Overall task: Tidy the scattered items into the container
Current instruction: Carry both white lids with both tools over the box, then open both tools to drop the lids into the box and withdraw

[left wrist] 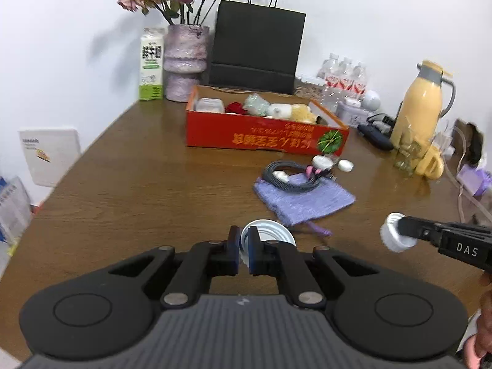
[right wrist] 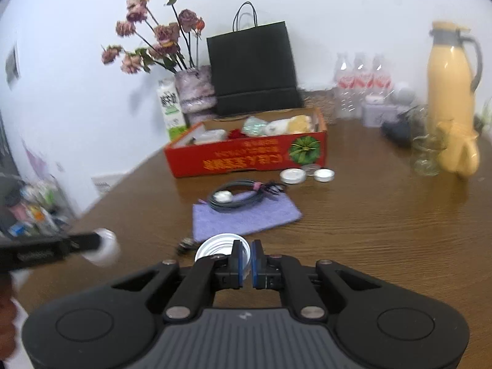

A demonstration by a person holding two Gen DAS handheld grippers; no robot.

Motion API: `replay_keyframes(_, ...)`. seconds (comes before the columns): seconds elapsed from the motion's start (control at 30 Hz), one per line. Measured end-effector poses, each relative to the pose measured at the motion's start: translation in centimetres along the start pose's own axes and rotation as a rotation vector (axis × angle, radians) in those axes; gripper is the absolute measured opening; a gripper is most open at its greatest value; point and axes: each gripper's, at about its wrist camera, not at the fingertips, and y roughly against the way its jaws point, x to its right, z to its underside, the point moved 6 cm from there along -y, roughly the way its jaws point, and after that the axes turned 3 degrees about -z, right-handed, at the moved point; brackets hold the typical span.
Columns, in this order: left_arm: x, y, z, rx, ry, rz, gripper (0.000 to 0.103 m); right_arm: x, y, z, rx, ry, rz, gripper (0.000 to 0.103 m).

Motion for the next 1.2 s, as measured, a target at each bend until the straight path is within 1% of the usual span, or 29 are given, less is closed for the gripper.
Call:
replay_keyframes(0.03, 0.0, -0.2, -0.7, 0.007, -0.005, 0.011, 0.006, 0.0, -0.2, -0.7, 0.006, 0.002, -0.009, 0.004)
replay_keyframes(0.13, 0.4, -0.9, -4.8, 0.065, -0.043, 0.041, 0.006, -0.2, -1.0, -4.2, 0.048, 0.055, -0.015, 0.004)
replay_keyframes(0.17, 0.6, -1.4, -6.8, 0.087, -0.063, 0.063, 0.006, -0.2, -1.4, -5.8, 0.067, 0.074, -0.022, 0.004)
replay_keyframes(0.23, 0.8, -2.8, -10.7, 0.111, -0.098, 0.081, 0.006, -0.1, -2.7, -9.5, 0.103, 0.098, -0.045, 0.004)
replay_keyframes(0.27, 1.0, -3.8, -12.5, 0.121, -0.135, 0.083, 0.006, 0.0, -3.7, -11.5, 0.108, 0.099, -0.065, 0.004)
replay_keyframes(0.33, 1.2, -7.0, -16.3, 0.134, -0.195, 0.033, 0.006, 0.9, -6.6, -15.6, 0.096, 0.059, -0.106, 0.004)
replay_keyframes(0.37, 1.3, -8.4, -17.6, 0.122, -0.215, 0.029, 0.006, 1.5, -8.3, -17.4, 0.08, 0.04, -0.116, 0.004)
replay_keyframes(0.4, 1.4, -10.7, -19.1, 0.085, -0.211, 0.044, 0.006, 2.0, -10.3, -19.1, 0.057, 0.019, -0.122, 0.004)
replay_keyframes(0.43, 1.3, -13.2, -20.4, 0.034, -0.186, 0.068, 0.006, 2.5, -12.2, -20.5, 0.03, -0.006, -0.123, 0.004)
replay_keyframes(0.47, 1.5, -15.5, -21.4, -0.012, -0.198, 0.089, 0.006, 3.0, -14.6, -21.7, -0.012, -0.031, -0.126, 0.004)
replay_keyframes(0.5, 1.4, -17.5, -22.0, -0.043, -0.195, 0.084, 0.006, 3.8, -17.5, -22.8, -0.062, -0.067, -0.123, 0.004)
replay_keyframes(0.53, 1.4, -20.1, -22.4, -0.085, -0.194, 0.052, 0.006, 4.2, -19.6, -23.3, -0.102, -0.084, -0.106, 0.004)
replay_keyframes(0.6, 1.7, -24.0, -22.2, -0.145, -0.271, 0.012, 0.006, 4.7, -24.7, -23.6, -0.196, -0.063, -0.047, 0.004)
replay_keyframes(0.63, 1.5, -26.5, -21.9, -0.203, -0.248, -0.005, 0.006, 5.0, -26.6, -23.3, -0.237, -0.056, -0.023, 0.004)
replay_keyframes(0.67, 1.4, -28.4, -21.4, -0.267, -0.239, 0.005, 0.006, 5.2, -29.0, -22.9, -0.291, -0.043, -0.002, 0.004)
replay_keyframes(0.7, 1.2, -29.9, -21.1, -0.306, -0.226, 0.006, 0.006, 5.3, -30.8, -22.5, -0.332, -0.043, 0.009, 0.004)
replay_keyframes(0.73, 1.0, -31.2, -20.9, -0.326, -0.214, -0.007, 0.006, 5.5, -32.2, -22.0, -0.366, -0.043, 0.016, 0.004)
replay_keyframes(0.77, 1.0, -32.2, -20.7, -0.347, -0.215, -0.004, 0.006, 5.5, -33.1, -21.3, -0.391, -0.038, 0.017, 0.004)
replay_keyframes(0.87, 1.2, -33.9, -20.0, -0.404, -0.249, 0.043, 0.007, 5.7, -36.0, -20.3, -0.46, -0.006, 0.053, 0.005)
replay_keyframes(0.9, 1.2, -34.1, -19.8, -0.41, -0.257, 0.037, 0.007, 5.8, -36.6, -20.2, -0.476, -0.001, 0.059, 0.005)
replay_keyframes(0.93, 1.3, -34.4, -19.8, -0.402, -0.268, 0.023, 0.008, 5.7, -37.0, -20.1, -0.494, 0.005, 0.063, 0.009)
replay_keyframes(1.0, 1.4, -34.7, -20.0, -0.387, -0.294, 0.002, 0.021, 5.6, -37.7, -19.8, -0.522, -0.002, 0.055, 0.014)
replay_keyframes(1.03, 1.3, -34.6, -20.1, -0.383, -0.289, 0.004, 0.036, 5.5, -37.9, -19.8, -0.53, -0.014, 0.039, 0.019)
replay_keyframes(1.07, 1.3, -34.6, -20.5, -0.377, -0.284, 0.0, 0.038, 5.3, -37.7, -20.0, -0.527, -0.028, 0.02, 0.019)
replay_keyframes(1.1, 1.1, -34.1, -20.8, -0.365, -0.278, -0.006, 0.039, 5.2, -37.3, -20.4, -0.506, -0.04, 0.007, 0.02)
replay_keyframes(1.17, 0.8, -33.3, -21.6, -0.341, -0.266, -0.005, 0.041, 5.5, -36.8, -21.0, -0.484, -0.05, -0.008, 0.031)
replay_keyframes(1.2, 0.6, -32.7, -22.0, -0.333, -0.258, -0.011, 0.043, 5.5, -36.2, -21.4, -0.473, -0.054, -0.013, 0.033)
